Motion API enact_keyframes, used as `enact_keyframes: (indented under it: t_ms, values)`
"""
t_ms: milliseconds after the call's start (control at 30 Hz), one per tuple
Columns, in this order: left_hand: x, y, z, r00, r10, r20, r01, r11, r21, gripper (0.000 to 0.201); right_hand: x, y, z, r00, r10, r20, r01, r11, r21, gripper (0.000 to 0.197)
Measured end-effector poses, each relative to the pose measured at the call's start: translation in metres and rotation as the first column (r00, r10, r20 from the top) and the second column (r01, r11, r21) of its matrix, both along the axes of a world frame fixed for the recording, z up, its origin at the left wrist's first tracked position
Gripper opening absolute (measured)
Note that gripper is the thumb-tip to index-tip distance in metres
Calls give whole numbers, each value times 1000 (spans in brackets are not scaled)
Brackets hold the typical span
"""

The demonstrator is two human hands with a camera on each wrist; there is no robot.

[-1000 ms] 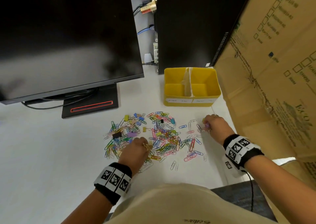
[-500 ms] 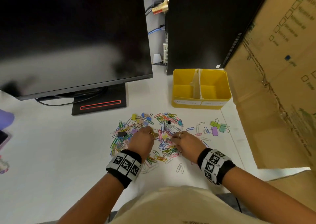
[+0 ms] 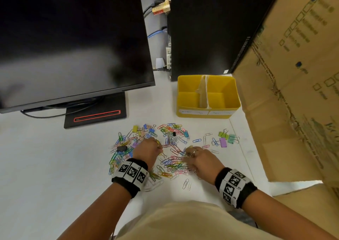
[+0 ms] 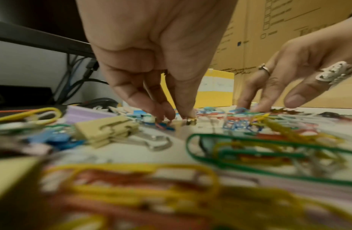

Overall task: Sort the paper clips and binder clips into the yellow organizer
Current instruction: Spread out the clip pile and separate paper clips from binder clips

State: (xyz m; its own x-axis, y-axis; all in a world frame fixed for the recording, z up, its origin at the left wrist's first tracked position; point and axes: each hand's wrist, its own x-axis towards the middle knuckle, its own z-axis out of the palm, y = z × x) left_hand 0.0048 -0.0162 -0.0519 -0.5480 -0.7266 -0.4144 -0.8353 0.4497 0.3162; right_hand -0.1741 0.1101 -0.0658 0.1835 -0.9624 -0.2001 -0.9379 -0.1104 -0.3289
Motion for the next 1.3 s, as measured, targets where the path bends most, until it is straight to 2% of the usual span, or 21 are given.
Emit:
enact_keyframes:
  t_ms: [67,167,233,300,367,500,533,633,733,800,867,933,1000,1067,1133,1200,1300]
  values:
    - [11,-5,-1,998,56,-17,-57,998,-16,24,-2,-1,7,999,-2,39,0,998,61,15]
    - [20,-12,5,994,96,-44,-98,993,-64,24,-3,-13,20,987,-84,138,73,994,77,15]
    - [16,-16,10,994,95,-55,-100,990,-97,27,-1,-33,28,975,-168,143,165,986,34,15]
    - [7,-21,12,991,89,-103,-100,989,-105,27,3,-62,31,971,-212,109,210,977,27,17]
    - [-4,-26,8,989,72,-127,-82,994,-77,31,8,-86,28,982,-186,37,183,979,89,19]
    - [-19,-36,0,998,-38,-42,35,997,-68,52,13,-102,18,989,-82,-122,101,981,166,23]
    - [-21,-37,-2,997,-76,-26,74,996,-58,59,12,-102,15,991,-84,-105,100,982,159,24]
    - [-26,-42,-1,984,-176,3,176,984,-23,73,9,-99,16,988,-141,64,131,981,142,26]
    - [-34,-42,-4,970,-242,-23,242,970,20,77,-8,-88,20,934,-307,180,305,951,42,25]
    - [-40,-45,-10,965,-258,-45,260,965,37,73,-27,-80,21,874,-440,205,454,891,-25,21]
    - [-47,-47,-12,940,-341,6,341,940,19,55,-40,-74,22,831,-497,250,522,852,-43,18]
    - [-55,-45,-4,871,-464,164,474,880,-24,38,-39,-71,23,842,-443,307,468,883,-10,16]
    - [-60,-39,-2,789,-544,285,574,818,-28,37,-30,-73,22,897,-316,308,326,945,19,18]
    - [-59,-31,-4,733,-571,369,626,779,-40,41,-23,-75,15,957,-214,197,206,977,61,23]
    - [-50,-20,-7,687,-582,434,665,744,-55,44,-25,-77,11,981,-183,67,178,981,80,26]
    - [-37,-7,-9,692,-581,428,663,747,-57,50,-33,-76,8,980,-200,15,198,977,83,27]
    - [-22,11,-13,807,-491,328,520,854,0,64,-51,-75,5,963,-265,40,262,962,75,30]
